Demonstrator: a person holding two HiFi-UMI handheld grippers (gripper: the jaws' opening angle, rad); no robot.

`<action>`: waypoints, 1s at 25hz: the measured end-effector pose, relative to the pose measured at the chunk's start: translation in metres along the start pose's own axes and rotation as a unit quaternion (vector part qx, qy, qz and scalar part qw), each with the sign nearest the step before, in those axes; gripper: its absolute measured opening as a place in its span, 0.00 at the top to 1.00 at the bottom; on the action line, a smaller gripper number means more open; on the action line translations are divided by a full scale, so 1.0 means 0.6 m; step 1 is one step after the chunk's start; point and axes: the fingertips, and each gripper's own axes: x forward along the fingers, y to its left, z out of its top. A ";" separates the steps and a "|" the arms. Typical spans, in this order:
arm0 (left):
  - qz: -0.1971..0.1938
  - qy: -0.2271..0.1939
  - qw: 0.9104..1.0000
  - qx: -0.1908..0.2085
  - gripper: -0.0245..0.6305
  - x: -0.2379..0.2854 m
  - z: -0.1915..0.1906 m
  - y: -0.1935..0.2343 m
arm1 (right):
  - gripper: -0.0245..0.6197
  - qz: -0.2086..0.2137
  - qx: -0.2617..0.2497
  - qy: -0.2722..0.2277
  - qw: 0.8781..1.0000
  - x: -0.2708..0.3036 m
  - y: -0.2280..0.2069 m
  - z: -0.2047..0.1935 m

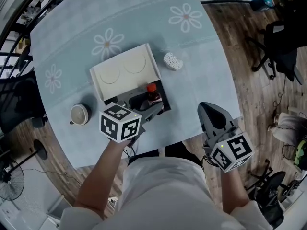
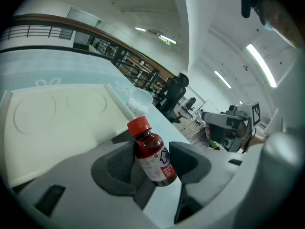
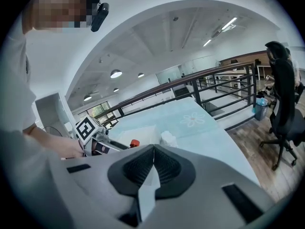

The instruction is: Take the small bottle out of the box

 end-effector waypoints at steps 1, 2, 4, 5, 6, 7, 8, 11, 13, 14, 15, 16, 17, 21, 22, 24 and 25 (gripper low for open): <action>-0.004 -0.009 1.000 0.001 0.60 -0.008 0.008 -0.005 | 0.93 0.000 -0.003 -0.003 1.000 -0.001 0.004 0.005; -0.008 -0.017 1.000 0.003 0.60 -0.016 0.017 -0.010 | 0.93 -0.001 -0.006 -0.005 1.000 -0.001 0.008 0.010; -0.014 -0.034 0.999 0.006 0.60 -0.037 0.032 -0.018 | 0.93 -0.002 -0.011 -0.009 1.000 -0.003 0.021 0.020; -0.018 -0.043 0.999 0.008 0.60 -0.048 0.039 -0.022 | 0.93 -0.002 -0.014 -0.011 1.000 -0.003 0.028 0.024; -0.021 -0.051 0.998 0.009 0.60 -0.059 0.046 -0.026 | 0.93 -0.002 -0.016 -0.013 1.000 -0.004 0.035 0.029; -0.024 -0.059 0.998 0.010 0.60 -0.070 0.053 -0.029 | 0.93 -0.002 -0.019 -0.016 1.000 -0.005 0.041 0.034; -0.027 -0.067 0.997 0.011 0.60 -0.080 0.060 -0.033 | 0.93 -0.002 -0.022 -0.018 1.000 -0.005 0.048 0.039; -0.032 -0.089 0.995 0.018 0.60 -0.107 0.081 -0.043 | 0.93 -0.004 -0.031 -0.026 0.999 -0.009 0.062 0.056; -0.034 -0.101 0.994 0.023 0.60 -0.125 0.091 -0.049 | 0.93 -0.005 -0.036 -0.031 0.999 -0.011 0.072 0.067; -0.036 -0.106 0.993 0.025 0.60 -0.136 0.096 -0.052 | 0.93 -0.006 -0.039 -0.033 0.999 -0.013 0.079 0.072; -0.037 -0.112 0.993 0.028 0.60 -0.147 0.100 -0.056 | 0.93 -0.007 -0.041 -0.036 0.998 -0.014 0.087 0.076; -0.038 -0.118 0.992 0.031 0.60 -0.159 0.105 -0.060 | 0.93 -0.008 -0.044 -0.038 0.998 -0.016 0.094 0.082; -0.038 -0.124 0.991 0.035 0.60 -0.170 0.112 -0.064 | 0.93 -0.008 -0.046 -0.041 0.998 -0.018 0.101 0.088; -0.042 -0.149 0.987 0.050 0.60 -0.210 0.134 -0.079 | 0.93 -0.013 -0.056 -0.053 0.997 -0.026 0.124 0.106; -0.043 -0.155 0.986 0.054 0.60 -0.219 0.137 -0.082 | 0.93 -0.014 -0.058 -0.055 0.997 -0.027 0.129 0.109; -0.045 -0.163 0.984 0.059 0.60 -0.241 0.142 -0.086 | 0.93 -0.017 -0.062 -0.058 0.996 -0.028 0.145 0.114; -0.046 -0.166 0.983 0.062 0.60 -0.254 0.142 -0.085 | 0.93 -0.018 -0.065 -0.060 0.996 -0.027 0.156 0.116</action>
